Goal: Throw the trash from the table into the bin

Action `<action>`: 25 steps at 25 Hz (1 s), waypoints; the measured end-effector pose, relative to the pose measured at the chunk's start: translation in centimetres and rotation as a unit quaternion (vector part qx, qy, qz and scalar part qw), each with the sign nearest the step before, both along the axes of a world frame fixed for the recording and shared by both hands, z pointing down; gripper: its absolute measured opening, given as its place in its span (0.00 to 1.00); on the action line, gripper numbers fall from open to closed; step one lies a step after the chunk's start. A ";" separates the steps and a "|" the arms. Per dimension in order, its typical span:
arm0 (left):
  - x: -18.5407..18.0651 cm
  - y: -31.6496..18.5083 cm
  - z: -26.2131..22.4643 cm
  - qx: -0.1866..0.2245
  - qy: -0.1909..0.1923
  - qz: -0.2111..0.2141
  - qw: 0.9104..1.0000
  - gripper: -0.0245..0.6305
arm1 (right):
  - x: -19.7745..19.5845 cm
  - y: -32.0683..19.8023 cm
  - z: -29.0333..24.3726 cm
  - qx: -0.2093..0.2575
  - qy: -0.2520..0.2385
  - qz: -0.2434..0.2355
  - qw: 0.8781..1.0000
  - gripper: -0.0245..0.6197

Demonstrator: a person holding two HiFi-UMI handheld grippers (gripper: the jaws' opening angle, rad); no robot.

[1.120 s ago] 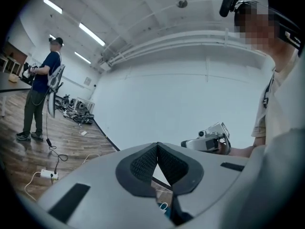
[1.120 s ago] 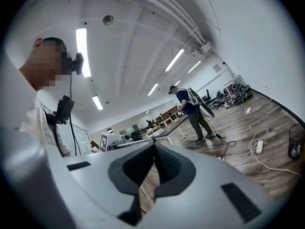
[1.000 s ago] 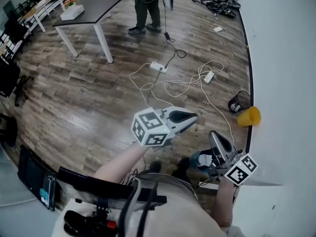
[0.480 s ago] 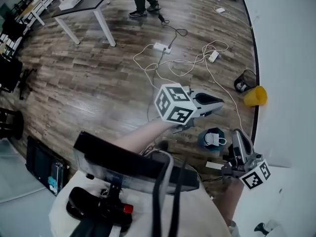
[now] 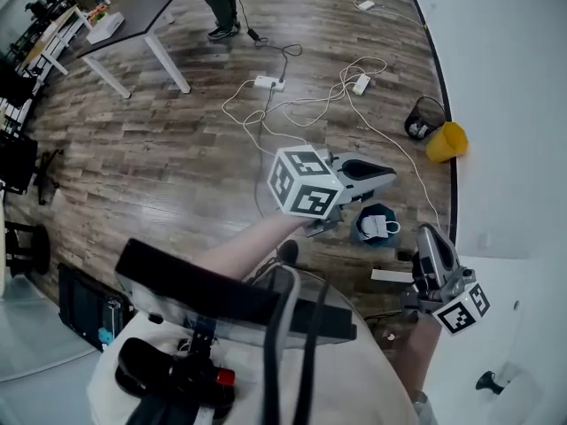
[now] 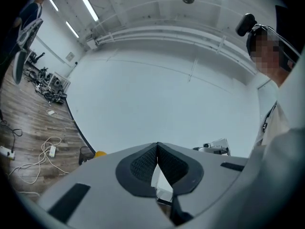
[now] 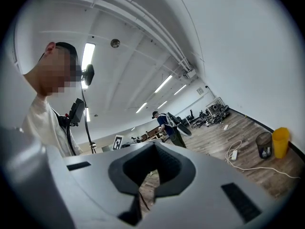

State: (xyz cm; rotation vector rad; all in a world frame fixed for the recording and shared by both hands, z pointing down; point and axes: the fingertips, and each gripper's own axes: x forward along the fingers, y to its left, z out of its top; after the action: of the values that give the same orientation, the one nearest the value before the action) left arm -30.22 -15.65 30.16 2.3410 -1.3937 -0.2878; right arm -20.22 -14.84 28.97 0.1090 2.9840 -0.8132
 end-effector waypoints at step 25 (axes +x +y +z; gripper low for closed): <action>20.9 5.2 4.5 -0.074 -0.087 -0.049 0.992 0.06 | 22.4 3.5 4.3 -0.069 -0.048 0.010 0.996 0.06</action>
State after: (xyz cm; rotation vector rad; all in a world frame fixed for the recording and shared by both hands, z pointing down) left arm -9.29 -10.46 34.70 2.2243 -1.5570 -0.0062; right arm 2.15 -11.35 33.27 0.1089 2.8250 -0.9788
